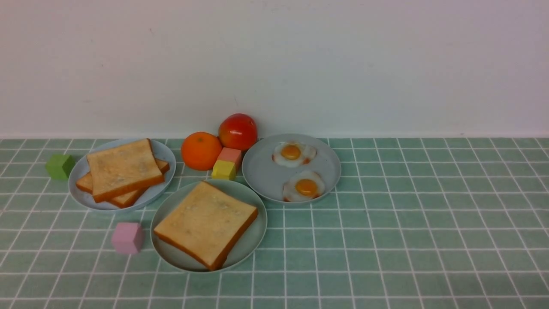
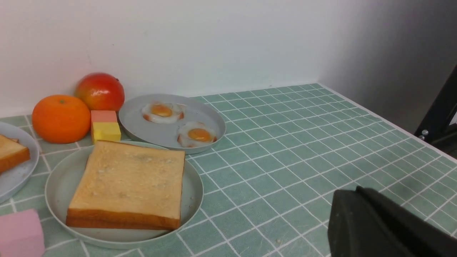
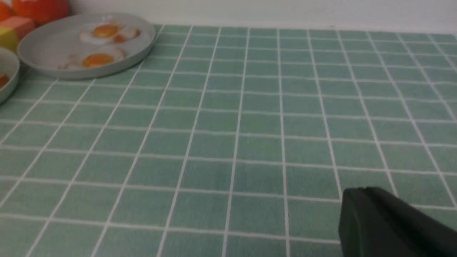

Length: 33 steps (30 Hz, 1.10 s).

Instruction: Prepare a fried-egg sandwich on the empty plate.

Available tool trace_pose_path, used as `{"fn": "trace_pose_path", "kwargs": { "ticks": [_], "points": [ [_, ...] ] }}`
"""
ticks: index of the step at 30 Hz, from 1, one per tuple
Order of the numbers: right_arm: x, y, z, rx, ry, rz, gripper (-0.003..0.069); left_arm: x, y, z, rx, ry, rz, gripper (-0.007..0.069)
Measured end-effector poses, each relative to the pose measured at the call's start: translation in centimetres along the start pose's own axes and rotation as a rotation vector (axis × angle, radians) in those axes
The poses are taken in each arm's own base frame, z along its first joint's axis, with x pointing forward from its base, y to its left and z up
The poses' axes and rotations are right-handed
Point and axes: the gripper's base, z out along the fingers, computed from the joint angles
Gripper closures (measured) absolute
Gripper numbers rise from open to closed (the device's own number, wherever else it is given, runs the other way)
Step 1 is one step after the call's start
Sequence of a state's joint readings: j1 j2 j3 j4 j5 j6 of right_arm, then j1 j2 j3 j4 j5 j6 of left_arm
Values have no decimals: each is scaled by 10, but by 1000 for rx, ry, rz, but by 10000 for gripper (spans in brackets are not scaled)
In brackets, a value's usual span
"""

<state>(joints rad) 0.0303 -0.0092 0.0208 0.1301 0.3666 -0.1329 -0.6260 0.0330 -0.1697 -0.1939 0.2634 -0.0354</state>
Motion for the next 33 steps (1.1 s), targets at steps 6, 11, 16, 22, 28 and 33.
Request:
{"fn": "trace_pose_path", "kwargs": {
  "ticks": [6, 11, 16, 22, 28, 33],
  "points": [
    [0, 0, 0, -5, 8, -3, 658, 0, 0, 0, 0, 0, 0, 609],
    [0, 1, 0, -6, 10, -5, 655, 0, 0, 0, 0, 0, 0, 603],
    [0, 1, 0, -6, 11, -5, 652, 0, 0, 0, 0, 0, 0, 594],
    [0, 1, 0, -6, 11, -4, 646, 0, 0, 0, -1, -2, 5, 589],
    [0, 1, 0, -6, 11, -4, 641, -1, 4, 2, -39, -76, 53, 601],
    [0, 1, 0, -7, 12, -4, 634, 6, 21, -2, -317, -172, 14, 638]
  ]
}}
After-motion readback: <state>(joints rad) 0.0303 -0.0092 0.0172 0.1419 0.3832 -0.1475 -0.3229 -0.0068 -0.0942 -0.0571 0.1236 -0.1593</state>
